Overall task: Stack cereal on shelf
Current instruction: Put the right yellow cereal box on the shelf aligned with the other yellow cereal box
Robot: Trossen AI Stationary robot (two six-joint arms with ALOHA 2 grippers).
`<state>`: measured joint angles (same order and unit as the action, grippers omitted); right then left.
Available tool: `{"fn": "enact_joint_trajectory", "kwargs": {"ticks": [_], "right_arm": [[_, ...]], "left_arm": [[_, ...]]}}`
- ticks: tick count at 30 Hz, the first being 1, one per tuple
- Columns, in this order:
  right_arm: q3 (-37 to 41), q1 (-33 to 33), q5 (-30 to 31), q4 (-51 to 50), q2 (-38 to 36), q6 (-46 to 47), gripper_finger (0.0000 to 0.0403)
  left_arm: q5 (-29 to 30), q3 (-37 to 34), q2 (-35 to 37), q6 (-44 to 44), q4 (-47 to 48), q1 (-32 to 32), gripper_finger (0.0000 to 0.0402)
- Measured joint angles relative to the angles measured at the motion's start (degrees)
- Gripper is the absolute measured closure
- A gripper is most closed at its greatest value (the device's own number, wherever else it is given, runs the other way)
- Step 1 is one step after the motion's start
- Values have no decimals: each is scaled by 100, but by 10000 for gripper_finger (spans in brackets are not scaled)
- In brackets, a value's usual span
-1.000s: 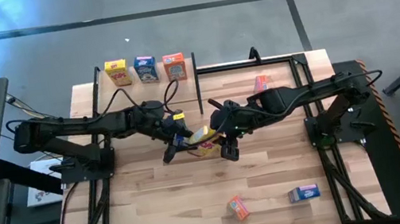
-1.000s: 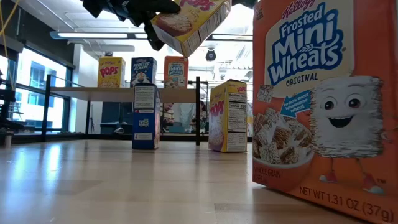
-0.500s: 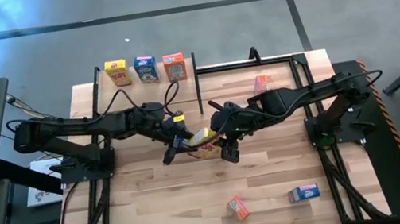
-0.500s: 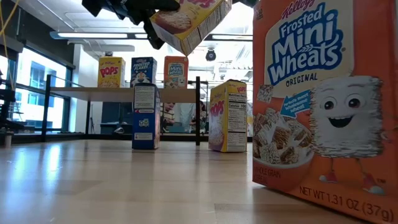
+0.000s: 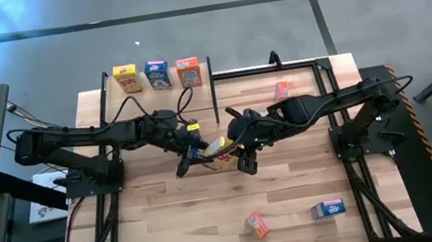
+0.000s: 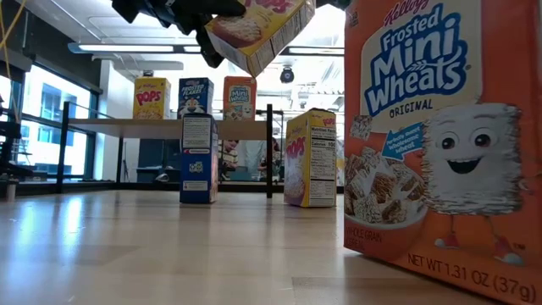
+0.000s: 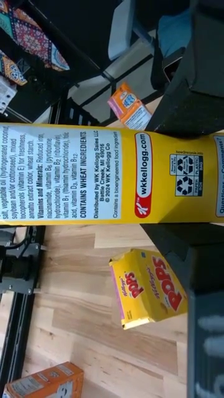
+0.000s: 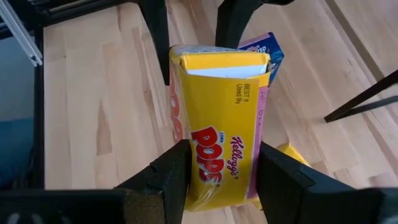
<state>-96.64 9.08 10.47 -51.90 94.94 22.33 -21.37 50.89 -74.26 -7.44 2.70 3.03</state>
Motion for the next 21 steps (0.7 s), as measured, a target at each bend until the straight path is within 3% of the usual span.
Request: {"fn": "enact_joint_trajectory", "kwargs": {"ticks": [11, 21], "right_arm": [[0, -9, -160, -5, -3, -99, 246], [0, -13, -409, -27, -7, -389, 172]], "left_arm": [[-17, 0, 0, -3, 2, -7, 230], [-95, 0, 0, 4, 16, -15, 230]]}}
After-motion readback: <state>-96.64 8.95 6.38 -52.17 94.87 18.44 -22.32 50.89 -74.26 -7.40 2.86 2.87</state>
